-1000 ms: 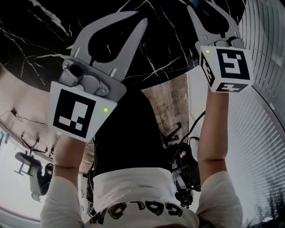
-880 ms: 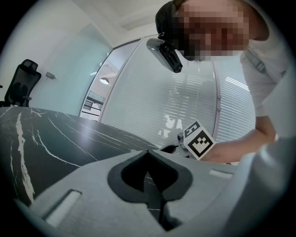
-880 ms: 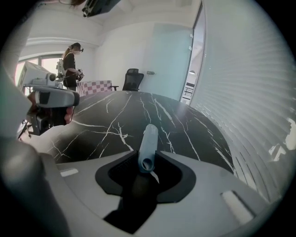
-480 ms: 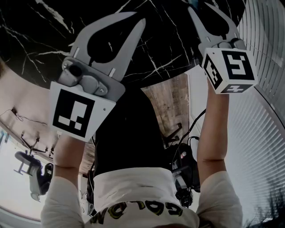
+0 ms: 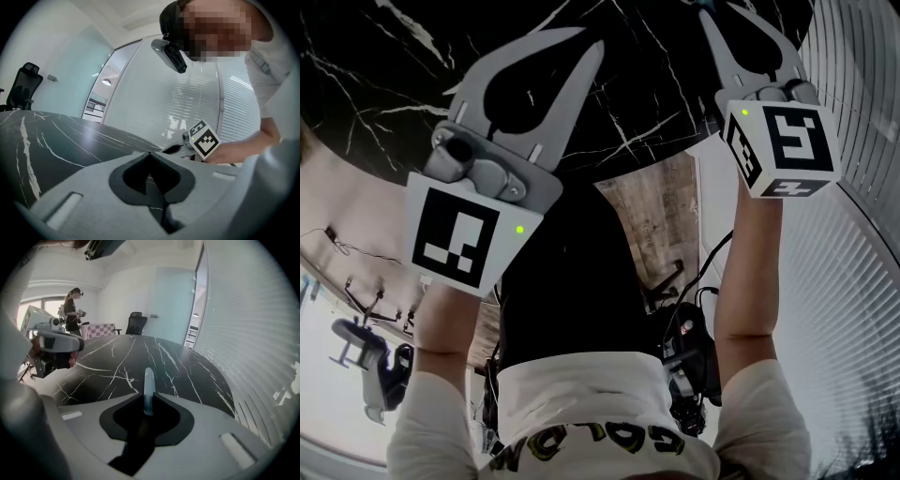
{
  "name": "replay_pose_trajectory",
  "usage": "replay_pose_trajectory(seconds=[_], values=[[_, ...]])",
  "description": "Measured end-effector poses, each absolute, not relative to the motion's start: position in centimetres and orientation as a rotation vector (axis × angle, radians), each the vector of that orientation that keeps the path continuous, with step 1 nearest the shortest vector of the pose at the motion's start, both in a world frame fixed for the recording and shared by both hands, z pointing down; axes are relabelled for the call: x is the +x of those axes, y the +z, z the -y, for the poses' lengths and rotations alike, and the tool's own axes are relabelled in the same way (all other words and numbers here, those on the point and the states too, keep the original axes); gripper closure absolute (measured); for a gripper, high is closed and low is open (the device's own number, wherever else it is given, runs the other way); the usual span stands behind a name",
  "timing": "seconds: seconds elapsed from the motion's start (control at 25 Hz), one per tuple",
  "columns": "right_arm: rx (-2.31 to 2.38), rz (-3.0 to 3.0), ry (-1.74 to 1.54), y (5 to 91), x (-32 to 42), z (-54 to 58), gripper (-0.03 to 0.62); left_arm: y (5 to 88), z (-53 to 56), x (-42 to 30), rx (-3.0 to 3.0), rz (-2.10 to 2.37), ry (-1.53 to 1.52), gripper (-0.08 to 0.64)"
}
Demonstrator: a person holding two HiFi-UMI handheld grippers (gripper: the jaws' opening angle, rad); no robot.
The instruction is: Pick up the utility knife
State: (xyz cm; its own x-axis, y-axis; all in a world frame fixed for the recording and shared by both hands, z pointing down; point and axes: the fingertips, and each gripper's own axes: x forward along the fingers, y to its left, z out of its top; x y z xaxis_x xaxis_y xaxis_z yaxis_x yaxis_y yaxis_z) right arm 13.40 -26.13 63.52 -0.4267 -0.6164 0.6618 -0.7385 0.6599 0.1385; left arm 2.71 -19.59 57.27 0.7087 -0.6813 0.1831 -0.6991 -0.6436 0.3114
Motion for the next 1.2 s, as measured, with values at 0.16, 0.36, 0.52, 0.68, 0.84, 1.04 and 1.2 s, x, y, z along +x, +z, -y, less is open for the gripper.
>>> replay_pose_trajectory(seconds=[0.16, 0.36, 0.52, 0.68, 0.84, 1.04, 1.2], values=[[1.034, 2.154, 0.195, 63.7, 13.4, 26.7, 0.526, 57.4, 19.7, 2.6, 2.556, 1.08, 0.075, 0.559], [1.029, 2.142, 0.177, 63.8, 13.3, 27.3, 0.522, 57.3, 19.9, 2.4, 2.552, 1.09, 0.071, 0.56], [1.045, 2.146, 0.188, 63.6, 13.3, 27.6, 0.528, 57.2, 19.9, 2.3, 2.554, 1.09, 0.068, 0.559], [1.059, 2.175, 0.251, 63.4, 13.1, 27.1, 0.529, 57.2, 19.9, 2.0, 2.553, 1.092, 0.076, 0.559], [1.062, 2.216, 0.324, 63.3, 12.5, 26.1, 0.529, 57.3, 19.9, 1.8, 2.55, 1.099, 0.079, 0.559], [1.049, 2.267, 0.421, 63.0, 11.9, 24.8, 0.529, 57.4, 19.7, 1.8, 2.55, 1.097, 0.084, 0.558], [1.018, 2.292, 0.477, 63.0, 11.4, 23.9, 0.53, 57.3, 19.5, 2.0, 2.551, 1.096, 0.083, 0.559]])
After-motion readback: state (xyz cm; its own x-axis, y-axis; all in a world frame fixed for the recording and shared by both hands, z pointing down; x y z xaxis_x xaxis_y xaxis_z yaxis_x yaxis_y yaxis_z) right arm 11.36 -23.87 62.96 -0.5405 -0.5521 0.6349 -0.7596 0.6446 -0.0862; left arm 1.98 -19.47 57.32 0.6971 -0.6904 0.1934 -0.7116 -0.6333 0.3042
